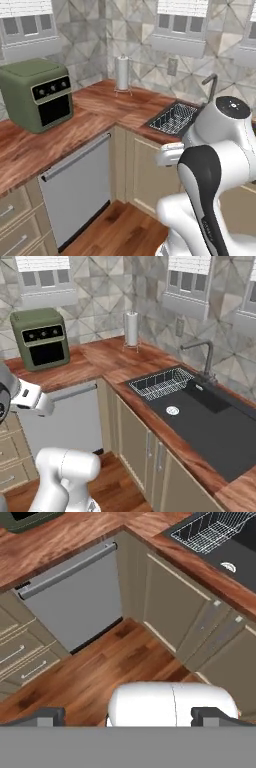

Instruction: Place the mayonnaise and ketchup from the counter to the top shelf of the fridge. If the existing items in the fridge are on the top shelf, move them to other shelves.

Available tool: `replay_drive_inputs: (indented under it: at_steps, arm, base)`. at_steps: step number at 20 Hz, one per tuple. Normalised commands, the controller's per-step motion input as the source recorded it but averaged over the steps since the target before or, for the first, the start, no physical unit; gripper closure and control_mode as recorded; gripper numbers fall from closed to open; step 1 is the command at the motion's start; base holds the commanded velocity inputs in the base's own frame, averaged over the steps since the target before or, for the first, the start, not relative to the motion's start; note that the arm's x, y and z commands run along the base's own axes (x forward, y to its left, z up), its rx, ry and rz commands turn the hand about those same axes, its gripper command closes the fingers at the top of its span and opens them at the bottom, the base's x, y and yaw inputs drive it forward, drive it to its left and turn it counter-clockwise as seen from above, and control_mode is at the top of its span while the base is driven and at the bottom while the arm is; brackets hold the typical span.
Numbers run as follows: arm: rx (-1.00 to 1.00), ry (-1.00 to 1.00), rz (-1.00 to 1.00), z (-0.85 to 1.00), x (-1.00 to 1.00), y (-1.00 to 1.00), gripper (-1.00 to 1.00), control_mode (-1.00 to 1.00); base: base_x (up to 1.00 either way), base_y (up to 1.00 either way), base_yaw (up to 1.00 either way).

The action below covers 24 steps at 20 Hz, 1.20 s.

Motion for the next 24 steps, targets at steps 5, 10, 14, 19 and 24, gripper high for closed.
replay_drive_inputs:
  at_steps: [5, 10, 14, 19, 24]
  arm:
    - [0.00, 0.00, 0.00, 0.00, 0.00, 0.00, -1.00, 1.00]
    - [0.00, 0.00, 0.00, 0.00, 0.00, 0.00, -1.00, 1.00]
    - [0.00, 0.00, 0.00, 0.00, 0.00, 0.00, -1.00, 1.00]
    - [0.00, 0.00, 0.00, 0.00, 0.00, 0.00, -1.00, 1.00]
    - [0.00, 0.00, 0.00, 0.00, 0.00, 0.00, -1.00, 1.00]
  base:
    - [0.47, 0.51, 0.64]
    - [0.23, 0.83, 0.60]
    - [0.21, 0.87, 0.48]
    - [0.43, 0.52, 0.30]
    - [0.54, 0.00, 0.01]
